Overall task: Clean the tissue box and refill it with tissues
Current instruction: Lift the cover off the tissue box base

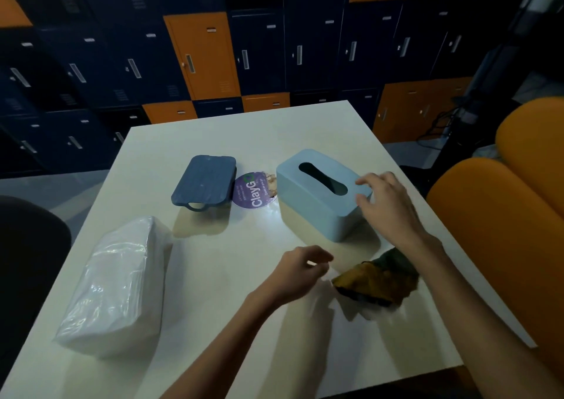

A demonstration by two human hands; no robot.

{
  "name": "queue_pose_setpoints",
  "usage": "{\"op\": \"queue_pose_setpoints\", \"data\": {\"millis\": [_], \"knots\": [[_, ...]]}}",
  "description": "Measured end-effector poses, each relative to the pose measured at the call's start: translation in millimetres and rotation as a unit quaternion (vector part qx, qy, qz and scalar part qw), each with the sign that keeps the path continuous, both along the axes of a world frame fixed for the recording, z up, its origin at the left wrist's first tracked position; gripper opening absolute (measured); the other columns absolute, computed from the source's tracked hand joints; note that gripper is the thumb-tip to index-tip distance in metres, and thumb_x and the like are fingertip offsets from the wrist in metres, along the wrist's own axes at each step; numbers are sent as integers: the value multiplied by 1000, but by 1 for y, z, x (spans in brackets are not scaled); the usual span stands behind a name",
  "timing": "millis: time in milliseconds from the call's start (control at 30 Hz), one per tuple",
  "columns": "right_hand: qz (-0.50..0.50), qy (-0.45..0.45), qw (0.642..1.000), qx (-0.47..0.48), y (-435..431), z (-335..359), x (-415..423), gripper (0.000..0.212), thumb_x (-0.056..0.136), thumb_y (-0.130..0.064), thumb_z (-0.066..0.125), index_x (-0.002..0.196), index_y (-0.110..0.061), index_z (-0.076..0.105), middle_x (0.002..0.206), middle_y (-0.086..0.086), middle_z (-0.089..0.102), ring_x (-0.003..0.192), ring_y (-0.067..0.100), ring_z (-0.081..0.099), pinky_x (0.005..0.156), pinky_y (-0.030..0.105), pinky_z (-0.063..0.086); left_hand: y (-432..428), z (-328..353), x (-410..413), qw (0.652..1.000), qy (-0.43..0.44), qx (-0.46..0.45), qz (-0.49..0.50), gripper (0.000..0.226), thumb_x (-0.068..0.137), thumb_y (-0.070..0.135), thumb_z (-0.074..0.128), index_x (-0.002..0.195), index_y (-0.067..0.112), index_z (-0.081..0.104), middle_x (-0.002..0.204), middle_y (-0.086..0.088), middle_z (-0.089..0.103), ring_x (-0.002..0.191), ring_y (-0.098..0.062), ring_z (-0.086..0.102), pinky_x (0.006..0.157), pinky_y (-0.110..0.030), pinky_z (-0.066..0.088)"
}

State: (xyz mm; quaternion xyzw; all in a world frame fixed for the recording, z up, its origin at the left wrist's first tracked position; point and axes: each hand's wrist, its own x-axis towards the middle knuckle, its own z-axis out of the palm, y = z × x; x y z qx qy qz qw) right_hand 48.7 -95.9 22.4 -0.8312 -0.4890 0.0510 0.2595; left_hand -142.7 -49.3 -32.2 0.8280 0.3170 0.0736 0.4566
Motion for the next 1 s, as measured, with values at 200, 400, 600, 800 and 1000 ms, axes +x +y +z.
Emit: {"op": "queue_pose_setpoints", "data": {"millis": [200, 400, 600, 800, 1000], "knots": [[132, -107, 985, -14, 62, -6, -43, 51, 96, -30, 53, 140, -10, 39, 139, 14, 35, 109, 30, 54, 89, 40, 51, 22, 1, -25, 992, -38, -61, 109, 22, 93, 18, 56, 111, 19, 69, 106, 4, 71, 93, -9, 67, 76, -18, 48], [37, -66, 994, -83, 83, -17, -44, 65, 93, -46, 54, 138, -3, 31, 133, 16, 29, 107, 33, 51, 84, 41, 52, 37, 4, -36, 968, -77, -168, 171, 19, 94, 19, 56, 107, 19, 68, 103, 0, 71, 94, -15, 68, 75, -25, 48], [15, 6, 997, -72, 87, -13, -40, 50, 85, -48, 66, 103, -3, 51, 120, 16, 32, 85, 31, 56, 80, 43, 54, 54, 14, -26, 949, -85, -205, 225, 28, 98, 36, 48, 116, 18, 59, 110, -4, 68, 100, -21, 67, 83, -32, 50], [5, 125, 992, -23, 77, 16, -37, 51, 80, -50, 70, 104, -7, 55, 111, 8, 33, 89, 23, 49, 80, 32, 44, 68, 32, -9, 940, -88, -238, 228, 40, 97, 43, 49, 126, 15, 53, 121, -6, 61, 104, -21, 63, 91, -40, 48], [1, 370, 927, 59, 68, 40, -20, 52, 79, -49, 71, 108, -7, 63, 109, 8, 65, 96, 27, 63, 85, 43, 54, 82, 60, -7, 914, -198, -279, 219, 19, 96, 25, 56, 113, 17, 59, 102, 1, 65, 94, -17, 64, 88, -35, 47]]}}
